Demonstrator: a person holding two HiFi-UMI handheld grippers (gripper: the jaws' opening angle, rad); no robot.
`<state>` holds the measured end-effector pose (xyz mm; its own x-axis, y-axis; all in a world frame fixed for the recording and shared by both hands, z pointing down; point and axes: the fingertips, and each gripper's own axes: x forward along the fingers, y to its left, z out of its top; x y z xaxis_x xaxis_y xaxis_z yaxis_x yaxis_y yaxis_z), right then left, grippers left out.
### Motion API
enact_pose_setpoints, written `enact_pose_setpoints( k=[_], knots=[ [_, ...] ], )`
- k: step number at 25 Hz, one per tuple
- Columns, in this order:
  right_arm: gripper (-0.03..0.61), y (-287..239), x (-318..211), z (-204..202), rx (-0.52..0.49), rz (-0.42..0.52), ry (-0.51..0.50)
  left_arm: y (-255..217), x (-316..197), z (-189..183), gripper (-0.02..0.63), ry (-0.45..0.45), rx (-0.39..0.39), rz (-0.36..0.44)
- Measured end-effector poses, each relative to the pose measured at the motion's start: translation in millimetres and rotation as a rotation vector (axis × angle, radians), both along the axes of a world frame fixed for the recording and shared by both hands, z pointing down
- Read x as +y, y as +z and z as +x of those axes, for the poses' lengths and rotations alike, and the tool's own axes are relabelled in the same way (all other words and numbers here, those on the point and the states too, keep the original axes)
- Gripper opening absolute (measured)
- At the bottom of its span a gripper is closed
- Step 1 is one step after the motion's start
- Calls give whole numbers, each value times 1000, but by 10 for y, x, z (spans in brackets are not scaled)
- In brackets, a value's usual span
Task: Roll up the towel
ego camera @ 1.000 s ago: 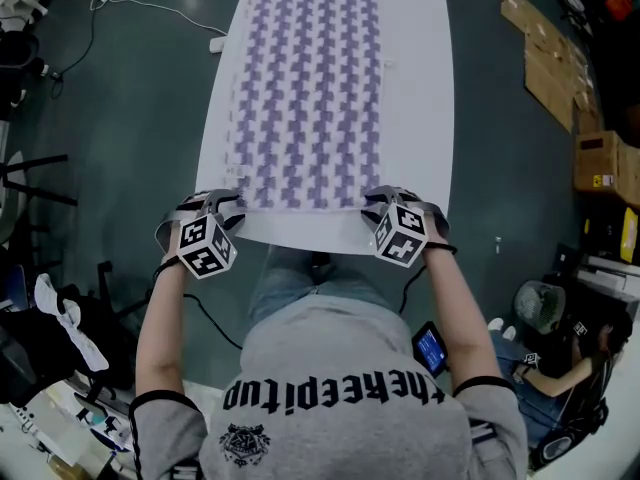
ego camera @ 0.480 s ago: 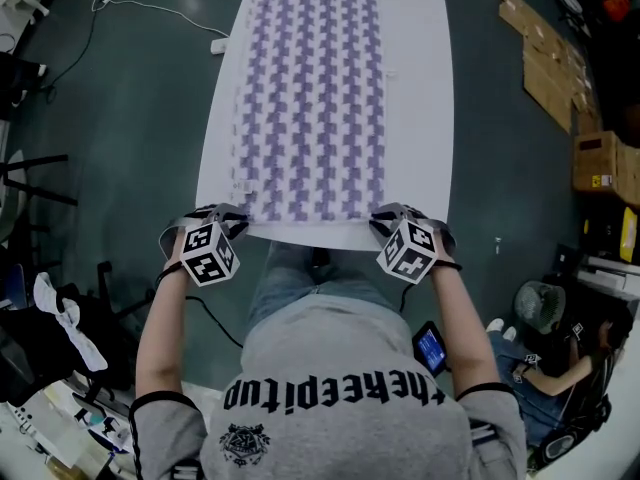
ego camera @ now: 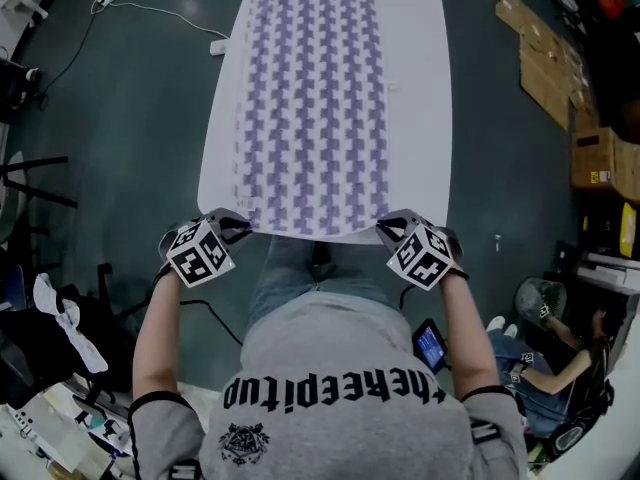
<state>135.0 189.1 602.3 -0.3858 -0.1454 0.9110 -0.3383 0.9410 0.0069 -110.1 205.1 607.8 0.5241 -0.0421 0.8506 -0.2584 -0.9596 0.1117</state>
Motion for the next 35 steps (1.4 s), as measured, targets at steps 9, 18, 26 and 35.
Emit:
enact_pose_setpoints(
  k=[9, 18, 26, 35],
  knots=[
    [2, 35, -208, 7, 51, 189, 38, 32, -243, -23, 48, -126, 0, 86],
    [2, 112, -986, 112, 130, 265, 84, 156, -897, 1, 49, -146, -64, 97],
    [3, -92, -1096, 229, 62, 354, 199, -453, -991, 25, 141, -100, 57, 289],
    [111, 267, -344, -34, 35, 145, -62, 192, -392, 146, 178, 76, -64, 139]
  ],
)
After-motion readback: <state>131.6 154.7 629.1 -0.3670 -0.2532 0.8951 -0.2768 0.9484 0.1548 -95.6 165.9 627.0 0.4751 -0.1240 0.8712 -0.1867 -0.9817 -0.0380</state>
